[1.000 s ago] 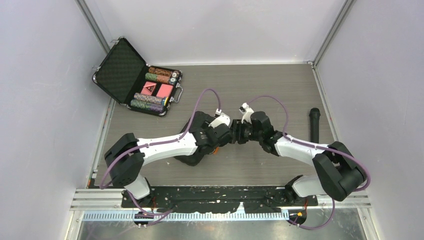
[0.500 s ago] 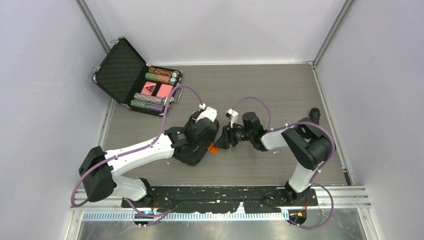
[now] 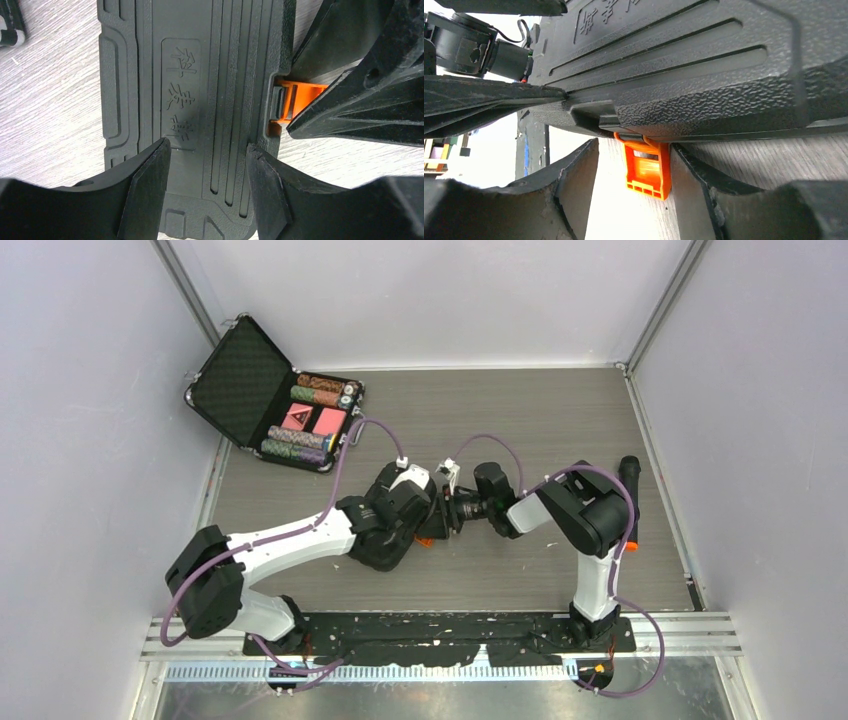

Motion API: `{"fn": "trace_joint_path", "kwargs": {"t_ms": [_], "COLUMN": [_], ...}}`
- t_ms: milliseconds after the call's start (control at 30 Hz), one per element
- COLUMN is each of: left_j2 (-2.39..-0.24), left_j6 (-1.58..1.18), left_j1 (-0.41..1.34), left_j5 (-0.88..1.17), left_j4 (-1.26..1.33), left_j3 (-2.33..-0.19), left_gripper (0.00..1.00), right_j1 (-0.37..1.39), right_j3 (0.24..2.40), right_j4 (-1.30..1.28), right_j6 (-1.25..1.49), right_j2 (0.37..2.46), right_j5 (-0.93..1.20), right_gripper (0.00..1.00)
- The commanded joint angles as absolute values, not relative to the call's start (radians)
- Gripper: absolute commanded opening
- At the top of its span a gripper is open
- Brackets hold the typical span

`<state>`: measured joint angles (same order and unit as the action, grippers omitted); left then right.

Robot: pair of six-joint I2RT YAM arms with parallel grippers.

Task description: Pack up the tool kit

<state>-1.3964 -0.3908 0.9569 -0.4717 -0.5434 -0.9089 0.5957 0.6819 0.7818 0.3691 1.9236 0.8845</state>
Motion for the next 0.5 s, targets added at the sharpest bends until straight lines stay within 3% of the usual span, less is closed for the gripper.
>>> {"fn": "trace_joint_path", "kwargs": {"t_ms": [0,133,467], "left_j2": [-1.420,-1.432,-1.427], "left_j6": [-0.416,-0.413,-0.407], "left_j1": [0.953,0.952,0.952], "left_j5": [-0.444,-0.436,-0.435], "left_j4": [-0.500,-0.498,-0.497], "left_j3": [-0.906,-0.915,-0.924], "left_gripper": [0.59,0.58,0.58], "right_j1": [0.610,0.610,0.611], "right_j3": [0.663,0.645,0.688], "right_j4": [0.907,0.929,0.724], "right_j6": [0.458,0.524,0.593], "right_j2": [1.918,1.887,1.781], "right_j5": [0.989,1.014,0.964], "right_gripper": [0.57,0.49,0.47]}}
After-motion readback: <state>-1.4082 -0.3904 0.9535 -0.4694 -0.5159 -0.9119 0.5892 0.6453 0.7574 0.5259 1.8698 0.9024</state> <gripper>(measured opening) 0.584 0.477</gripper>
